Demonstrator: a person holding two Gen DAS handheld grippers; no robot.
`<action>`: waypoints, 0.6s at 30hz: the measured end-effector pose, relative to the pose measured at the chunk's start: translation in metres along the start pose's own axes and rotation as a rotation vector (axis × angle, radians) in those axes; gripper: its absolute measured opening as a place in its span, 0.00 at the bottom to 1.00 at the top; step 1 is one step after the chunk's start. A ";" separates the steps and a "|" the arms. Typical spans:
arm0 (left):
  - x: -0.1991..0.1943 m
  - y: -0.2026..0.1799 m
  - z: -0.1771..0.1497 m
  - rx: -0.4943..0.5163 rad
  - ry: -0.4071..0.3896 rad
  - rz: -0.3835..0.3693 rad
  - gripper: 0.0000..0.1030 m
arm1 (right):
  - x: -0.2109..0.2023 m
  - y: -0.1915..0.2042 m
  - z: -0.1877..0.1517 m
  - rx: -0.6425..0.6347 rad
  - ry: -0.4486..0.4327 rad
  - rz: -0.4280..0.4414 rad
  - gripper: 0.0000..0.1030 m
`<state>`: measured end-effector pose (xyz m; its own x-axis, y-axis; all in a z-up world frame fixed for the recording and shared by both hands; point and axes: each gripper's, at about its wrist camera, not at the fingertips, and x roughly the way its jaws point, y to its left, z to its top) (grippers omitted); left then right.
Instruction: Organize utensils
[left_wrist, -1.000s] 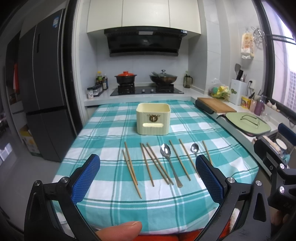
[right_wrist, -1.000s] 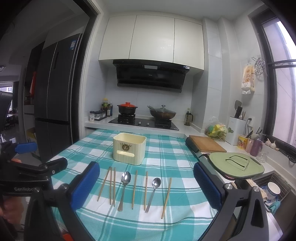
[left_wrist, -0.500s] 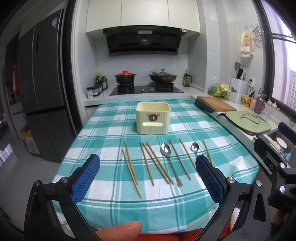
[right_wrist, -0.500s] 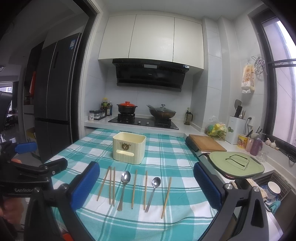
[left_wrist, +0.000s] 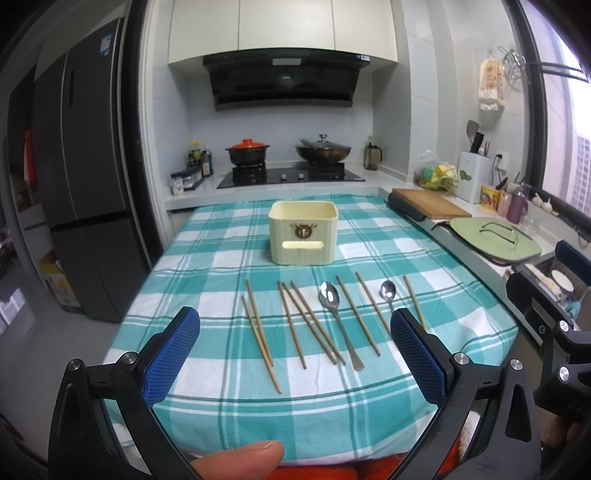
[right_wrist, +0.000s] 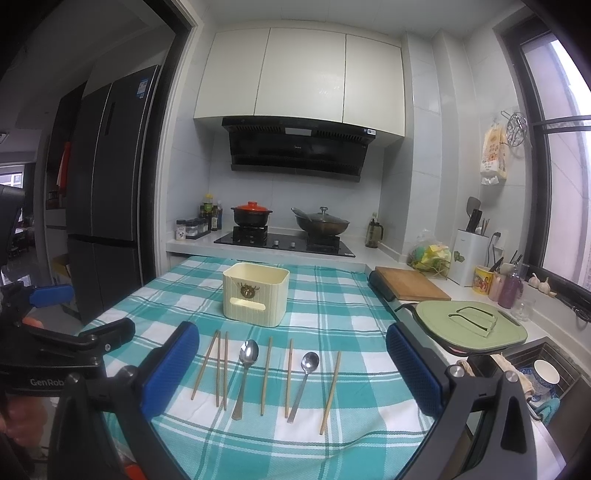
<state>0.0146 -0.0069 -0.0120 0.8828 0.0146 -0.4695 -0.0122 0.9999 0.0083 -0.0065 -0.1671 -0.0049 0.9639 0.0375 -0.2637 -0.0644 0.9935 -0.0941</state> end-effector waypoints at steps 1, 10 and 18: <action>0.000 0.000 0.000 0.000 0.001 0.000 1.00 | 0.000 -0.001 0.000 0.000 0.003 0.001 1.00; 0.001 -0.003 -0.003 0.001 0.007 0.001 1.00 | 0.000 -0.001 -0.002 0.001 0.009 0.001 1.00; 0.002 -0.002 -0.002 0.002 0.002 0.006 1.00 | 0.004 -0.001 -0.002 -0.001 0.014 0.006 1.00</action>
<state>0.0154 -0.0092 -0.0144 0.8817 0.0207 -0.4713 -0.0164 0.9998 0.0133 -0.0034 -0.1680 -0.0077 0.9598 0.0422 -0.2776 -0.0705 0.9932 -0.0929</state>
